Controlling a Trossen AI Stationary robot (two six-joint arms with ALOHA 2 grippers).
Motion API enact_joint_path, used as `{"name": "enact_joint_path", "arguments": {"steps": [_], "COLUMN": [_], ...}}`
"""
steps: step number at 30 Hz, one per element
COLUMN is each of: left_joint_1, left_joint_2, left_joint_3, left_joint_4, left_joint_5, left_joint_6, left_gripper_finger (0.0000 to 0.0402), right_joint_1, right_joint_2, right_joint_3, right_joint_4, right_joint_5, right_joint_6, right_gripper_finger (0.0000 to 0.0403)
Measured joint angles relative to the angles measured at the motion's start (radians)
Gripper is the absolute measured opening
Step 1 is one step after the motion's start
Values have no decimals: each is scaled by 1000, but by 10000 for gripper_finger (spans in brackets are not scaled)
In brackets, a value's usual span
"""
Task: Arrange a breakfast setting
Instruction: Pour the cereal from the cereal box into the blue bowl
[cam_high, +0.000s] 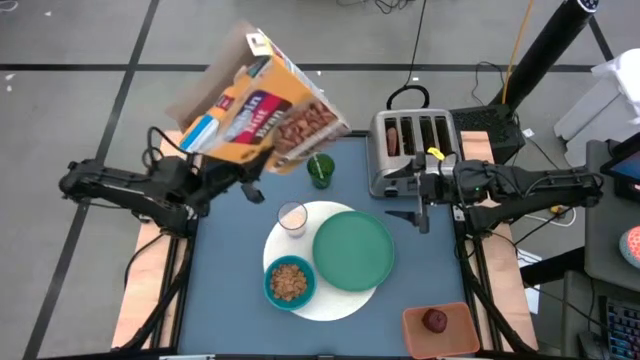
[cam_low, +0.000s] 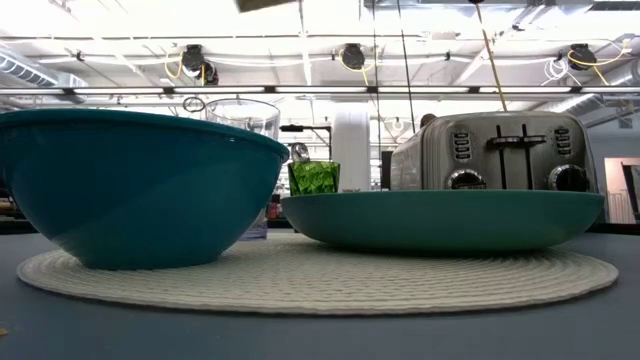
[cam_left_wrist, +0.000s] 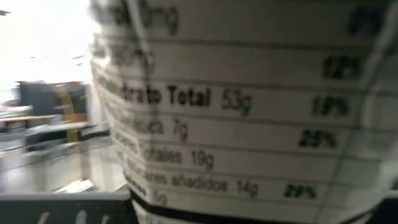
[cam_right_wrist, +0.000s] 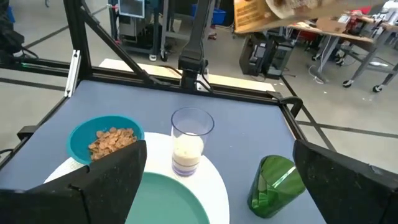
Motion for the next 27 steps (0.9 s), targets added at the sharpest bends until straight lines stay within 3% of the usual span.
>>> {"name": "enact_joint_path", "arguments": {"steps": [8, 11, 16, 21, 27], "left_joint_1": [0, 6, 42, 81, 140], "left_joint_2": [-79, -80, -80, -101, -117], "left_joint_3": [0, 0, -14, -152, -371], "left_joint_4": [-306, -449, -715, -744, -644], "left_joint_5": [-303, -398, -451, -497, -507], "left_joint_6": [-27, -109, -340, -477, -611], "left_gripper_finger": [138, 138, 138, 138, 138], "right_joint_1": [0, 0, 0, 0, 0], "right_joint_2": [10, 10, 10, 10, 10], "right_joint_3": [0, 0, 0, 0, 0], "right_joint_4": [1, 1, 1, 3, 3], "right_joint_5": [0, 0, 0, 0, 0], "right_joint_6": [0, 0, 0, 0, 0], "right_gripper_finger": [398, 398, 398, 398, 398]}}
